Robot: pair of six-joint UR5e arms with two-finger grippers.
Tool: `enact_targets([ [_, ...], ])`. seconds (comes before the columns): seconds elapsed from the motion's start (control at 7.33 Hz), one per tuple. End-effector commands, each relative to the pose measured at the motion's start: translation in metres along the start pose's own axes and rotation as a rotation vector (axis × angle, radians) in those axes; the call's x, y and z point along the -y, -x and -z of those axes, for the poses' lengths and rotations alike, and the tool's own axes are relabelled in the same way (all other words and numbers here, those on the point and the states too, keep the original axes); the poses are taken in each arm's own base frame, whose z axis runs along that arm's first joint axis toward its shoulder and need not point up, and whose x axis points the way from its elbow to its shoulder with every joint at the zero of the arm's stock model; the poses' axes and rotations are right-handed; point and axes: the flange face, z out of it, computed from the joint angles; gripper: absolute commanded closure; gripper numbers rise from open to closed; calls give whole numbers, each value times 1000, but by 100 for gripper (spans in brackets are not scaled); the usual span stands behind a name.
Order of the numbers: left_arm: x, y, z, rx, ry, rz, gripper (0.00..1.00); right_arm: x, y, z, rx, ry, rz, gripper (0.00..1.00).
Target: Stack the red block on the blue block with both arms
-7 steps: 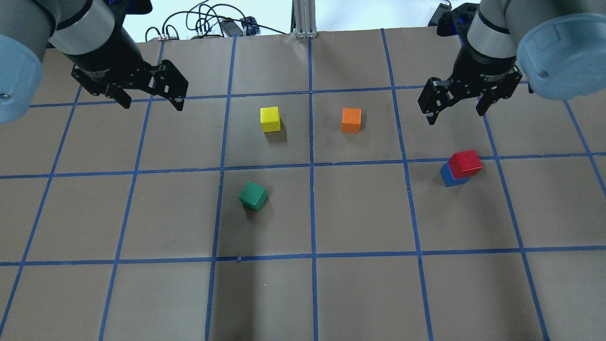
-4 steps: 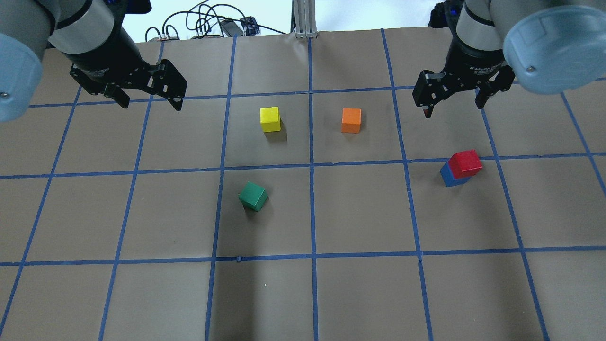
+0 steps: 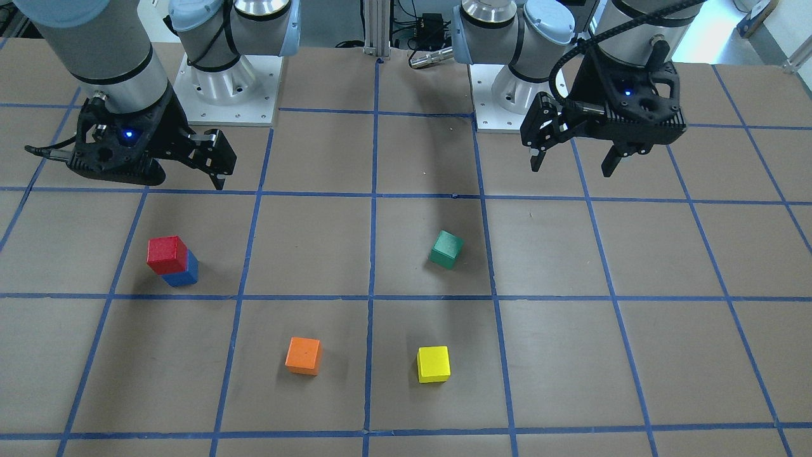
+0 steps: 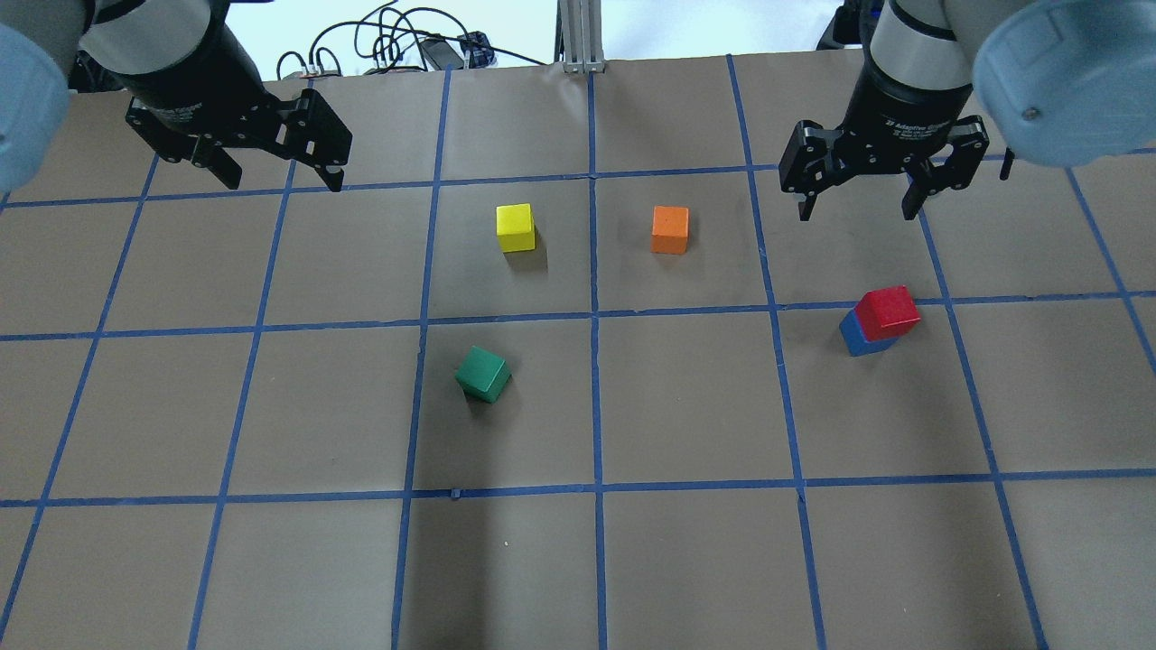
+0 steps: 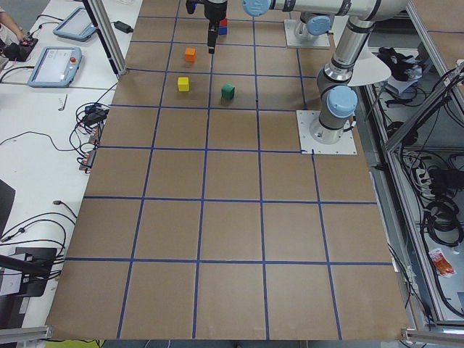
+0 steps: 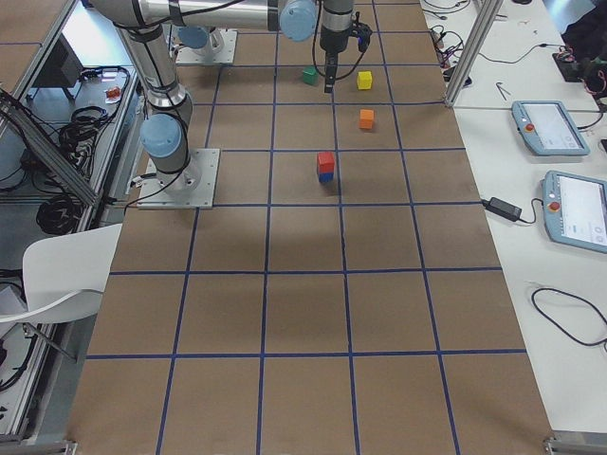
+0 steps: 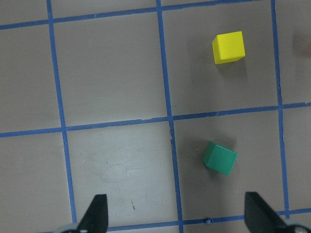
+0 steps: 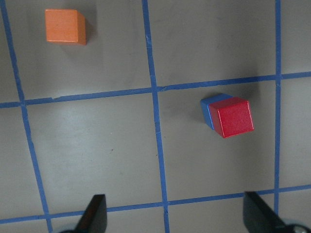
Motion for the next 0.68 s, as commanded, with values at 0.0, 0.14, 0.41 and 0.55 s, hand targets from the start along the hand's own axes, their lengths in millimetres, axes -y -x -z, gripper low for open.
enact_targets([
  [0.0,5,0,0,-3,4,1,0,-1,2,-3,17,9,-9,0],
  [0.14,3,1,1,2,6,0,0,-1,3,-4,25,13,-9,0],
  [0.41,4,1,1,0,6,0,0,-1,3,-4,25,13,-10,0],
  [0.55,4,1,1,0,6,1,0,-2,3,-5,25,15,-10,0],
])
